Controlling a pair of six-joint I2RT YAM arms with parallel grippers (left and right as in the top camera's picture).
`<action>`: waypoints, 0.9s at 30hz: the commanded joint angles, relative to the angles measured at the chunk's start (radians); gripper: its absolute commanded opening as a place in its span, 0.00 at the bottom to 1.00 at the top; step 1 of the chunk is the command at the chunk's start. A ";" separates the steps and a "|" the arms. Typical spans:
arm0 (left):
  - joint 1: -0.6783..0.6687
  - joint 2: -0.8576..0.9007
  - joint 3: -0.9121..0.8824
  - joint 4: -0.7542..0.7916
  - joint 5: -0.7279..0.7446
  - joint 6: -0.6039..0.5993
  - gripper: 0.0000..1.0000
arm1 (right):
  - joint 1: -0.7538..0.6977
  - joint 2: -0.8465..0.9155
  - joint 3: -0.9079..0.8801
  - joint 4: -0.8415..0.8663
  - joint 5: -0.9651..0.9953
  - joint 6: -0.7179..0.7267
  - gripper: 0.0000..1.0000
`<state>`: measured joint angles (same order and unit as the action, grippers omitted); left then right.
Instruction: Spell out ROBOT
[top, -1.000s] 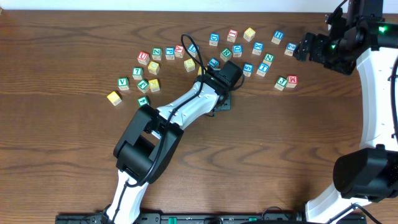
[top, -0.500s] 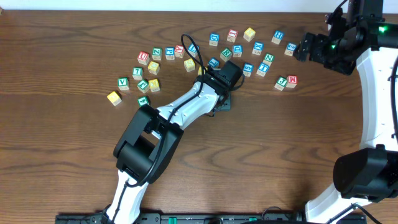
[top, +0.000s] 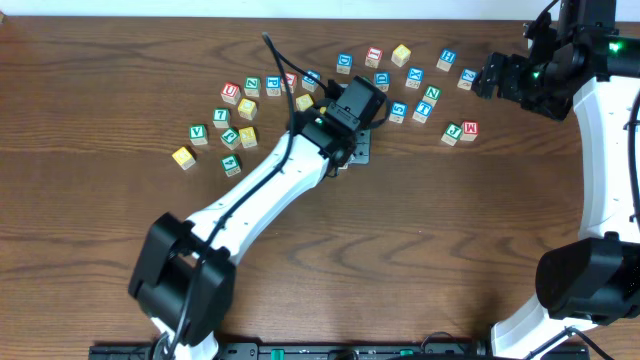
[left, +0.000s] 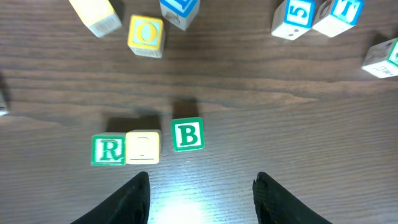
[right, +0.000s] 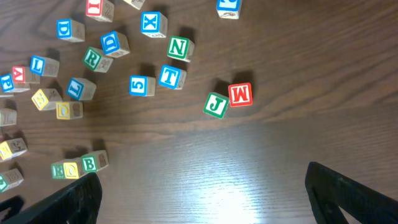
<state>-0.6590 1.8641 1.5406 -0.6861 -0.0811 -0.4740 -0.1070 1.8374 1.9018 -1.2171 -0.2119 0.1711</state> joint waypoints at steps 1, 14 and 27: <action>0.042 -0.071 0.010 -0.029 -0.010 0.029 0.53 | 0.005 -0.002 0.014 0.019 0.000 -0.010 0.99; 0.346 -0.187 0.010 -0.136 -0.010 0.107 0.53 | 0.031 -0.002 0.014 0.059 -0.015 0.002 0.98; 0.519 -0.188 0.010 -0.167 -0.010 0.108 0.58 | 0.074 -0.002 0.015 0.103 0.024 0.174 0.89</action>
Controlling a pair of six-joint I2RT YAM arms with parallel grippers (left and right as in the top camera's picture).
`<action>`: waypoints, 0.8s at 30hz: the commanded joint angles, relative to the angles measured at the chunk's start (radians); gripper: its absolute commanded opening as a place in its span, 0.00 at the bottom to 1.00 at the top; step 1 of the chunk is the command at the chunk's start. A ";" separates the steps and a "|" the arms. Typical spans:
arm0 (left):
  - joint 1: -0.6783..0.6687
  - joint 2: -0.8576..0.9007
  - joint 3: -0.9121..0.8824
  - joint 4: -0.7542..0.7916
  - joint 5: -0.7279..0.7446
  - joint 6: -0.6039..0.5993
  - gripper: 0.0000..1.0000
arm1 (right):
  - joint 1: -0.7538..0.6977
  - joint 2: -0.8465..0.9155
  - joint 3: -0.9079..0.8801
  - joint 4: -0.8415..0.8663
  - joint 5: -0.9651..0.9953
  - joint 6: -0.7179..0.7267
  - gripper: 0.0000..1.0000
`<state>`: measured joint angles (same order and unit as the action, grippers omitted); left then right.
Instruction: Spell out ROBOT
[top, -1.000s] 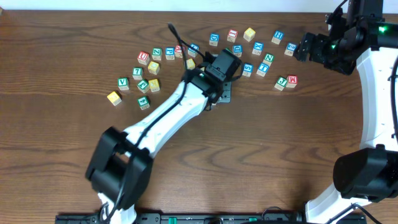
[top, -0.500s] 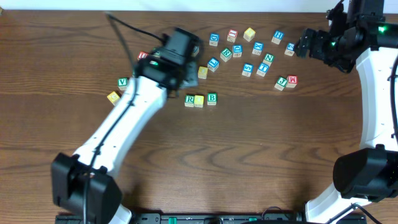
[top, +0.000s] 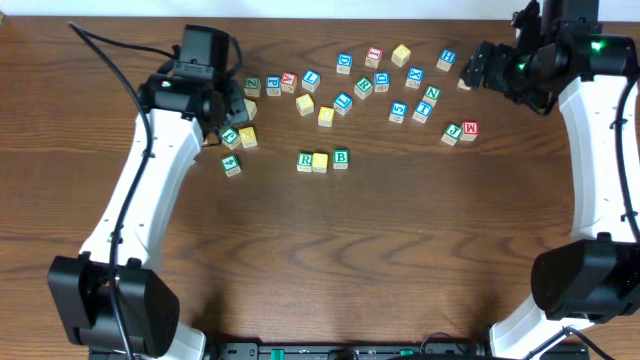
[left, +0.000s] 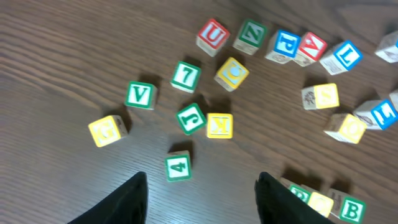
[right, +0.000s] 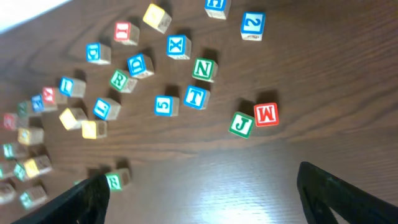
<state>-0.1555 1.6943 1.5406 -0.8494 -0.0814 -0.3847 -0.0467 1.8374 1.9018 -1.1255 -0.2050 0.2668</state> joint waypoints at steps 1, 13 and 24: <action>0.018 -0.018 0.010 -0.004 -0.010 0.018 0.59 | 0.016 -0.002 0.015 0.015 0.018 0.083 0.89; 0.067 -0.018 0.010 -0.002 -0.010 0.018 0.70 | 0.053 -0.002 0.077 -0.003 0.074 0.068 0.86; 0.067 -0.018 0.010 -0.002 -0.010 0.018 0.70 | 0.141 -0.002 0.175 -0.061 0.173 0.038 0.86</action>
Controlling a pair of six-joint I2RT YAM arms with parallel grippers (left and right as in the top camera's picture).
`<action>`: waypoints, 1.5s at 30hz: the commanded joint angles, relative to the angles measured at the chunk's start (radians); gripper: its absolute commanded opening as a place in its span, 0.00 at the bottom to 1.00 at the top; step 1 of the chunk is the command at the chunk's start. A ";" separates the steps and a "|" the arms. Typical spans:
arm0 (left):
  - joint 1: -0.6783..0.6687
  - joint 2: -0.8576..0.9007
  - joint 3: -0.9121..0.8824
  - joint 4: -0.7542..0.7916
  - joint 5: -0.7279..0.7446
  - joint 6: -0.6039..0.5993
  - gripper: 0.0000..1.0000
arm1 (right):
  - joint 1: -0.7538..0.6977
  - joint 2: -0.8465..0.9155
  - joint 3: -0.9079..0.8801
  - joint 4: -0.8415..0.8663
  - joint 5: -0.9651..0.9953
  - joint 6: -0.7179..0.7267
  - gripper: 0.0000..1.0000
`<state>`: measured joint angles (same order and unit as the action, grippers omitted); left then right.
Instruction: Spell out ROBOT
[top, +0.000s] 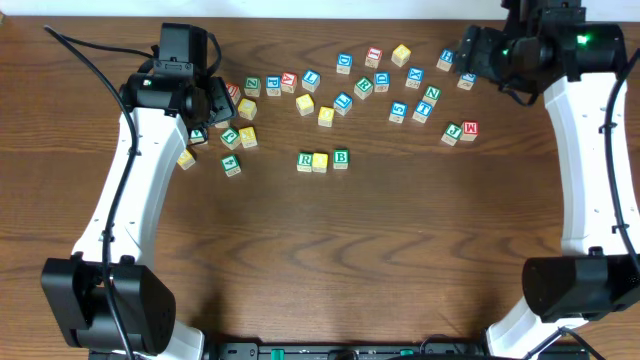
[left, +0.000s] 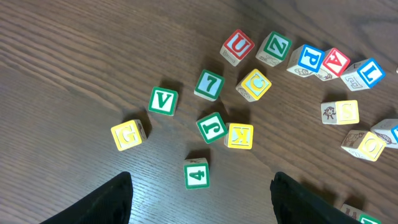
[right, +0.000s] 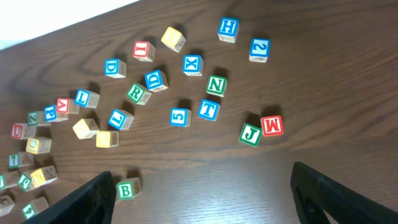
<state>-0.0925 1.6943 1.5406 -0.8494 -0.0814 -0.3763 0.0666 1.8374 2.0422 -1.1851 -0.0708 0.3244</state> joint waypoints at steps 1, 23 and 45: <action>0.004 -0.018 0.010 -0.002 -0.009 0.009 0.70 | 0.035 -0.002 0.037 0.000 0.039 -0.019 0.86; 0.005 -0.018 0.010 0.000 -0.010 0.010 0.70 | 0.216 0.122 0.056 0.068 0.038 -0.071 0.85; 0.063 -0.018 0.010 -0.033 -0.017 -0.024 0.70 | 0.422 0.507 0.056 0.343 0.042 0.357 0.50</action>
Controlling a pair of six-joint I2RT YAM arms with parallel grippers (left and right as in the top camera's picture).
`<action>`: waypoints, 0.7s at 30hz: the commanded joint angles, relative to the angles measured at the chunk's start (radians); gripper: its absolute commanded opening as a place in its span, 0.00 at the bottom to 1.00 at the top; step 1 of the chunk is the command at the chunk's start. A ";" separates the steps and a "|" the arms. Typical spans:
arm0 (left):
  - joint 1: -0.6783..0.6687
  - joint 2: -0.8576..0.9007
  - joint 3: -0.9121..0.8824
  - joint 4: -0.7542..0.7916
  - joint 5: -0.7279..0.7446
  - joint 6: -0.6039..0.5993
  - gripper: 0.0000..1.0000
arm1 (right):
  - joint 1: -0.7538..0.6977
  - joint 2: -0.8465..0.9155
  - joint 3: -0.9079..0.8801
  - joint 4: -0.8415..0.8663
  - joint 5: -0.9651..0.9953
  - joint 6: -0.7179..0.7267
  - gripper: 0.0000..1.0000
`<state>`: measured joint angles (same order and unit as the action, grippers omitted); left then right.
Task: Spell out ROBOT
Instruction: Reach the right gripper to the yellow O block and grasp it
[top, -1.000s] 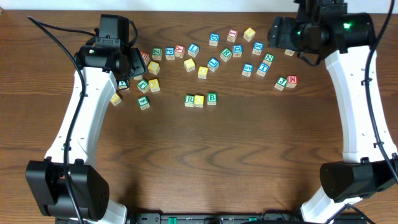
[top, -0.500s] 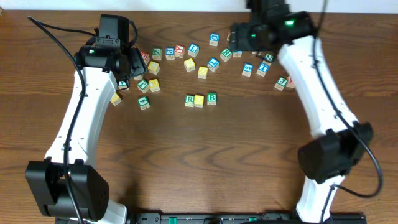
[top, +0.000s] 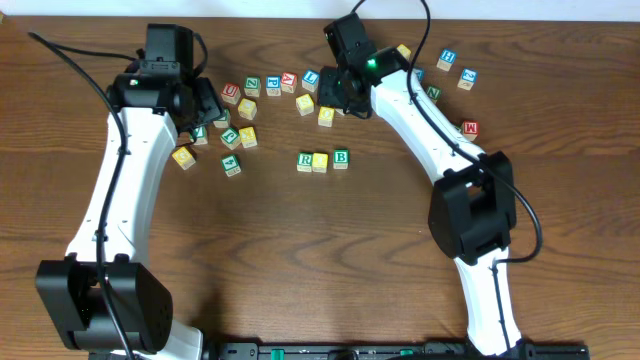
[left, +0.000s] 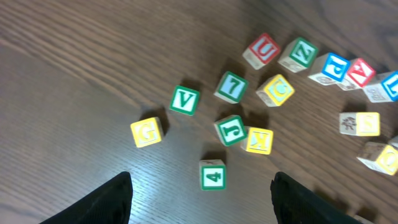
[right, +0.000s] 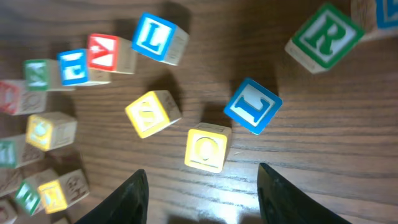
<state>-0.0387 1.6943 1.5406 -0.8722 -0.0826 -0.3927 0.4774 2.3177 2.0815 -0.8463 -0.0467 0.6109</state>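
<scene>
A row of green R (top: 305, 160), a yellow block (top: 320, 160) and green B (top: 341, 157) lies mid-table. A loose yellow O block (right: 207, 147) sits just ahead of my right gripper (right: 202, 199), which is open and low over it, the block roughly centred between the fingers. The same O block (top: 326, 116) shows in the overhead view beside the right gripper (top: 340, 98). My left gripper (left: 205, 205) is open and empty above the left cluster, just short of the green 4 block (left: 212, 175).
Around the O block lie a blue L (right: 252, 106), a yellow S (right: 153, 113) and a green R (right: 323, 37). Under the left wrist lie G (left: 147, 132), V (left: 185, 100), J (left: 231, 130) and K (left: 259, 140). A red M (top: 469, 128) lies at the right.
My right arm has moved from the far upper right to the centre top, with its open gripper now low over the yellow O block. The left gripper shifted slightly over the left cluster.
First my left gripper hung open just over the R, yellow, B row, with the right arm at the far right. Then the left arm stood over the left cluster and stayed there. The right gripper was high at the upper right and is now at the O block.
</scene>
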 joint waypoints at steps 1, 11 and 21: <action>0.010 -0.018 0.010 -0.010 -0.016 -0.008 0.70 | 0.013 0.034 0.017 0.005 0.018 0.077 0.50; 0.010 -0.017 0.010 -0.010 -0.015 -0.008 0.70 | 0.036 0.058 0.010 0.027 0.081 0.084 0.49; 0.010 -0.017 0.010 -0.011 -0.015 -0.008 0.70 | 0.066 0.075 -0.009 0.055 0.135 0.083 0.49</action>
<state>-0.0307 1.6943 1.5406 -0.8791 -0.0849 -0.3927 0.5285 2.3676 2.0804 -0.7948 0.0429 0.6781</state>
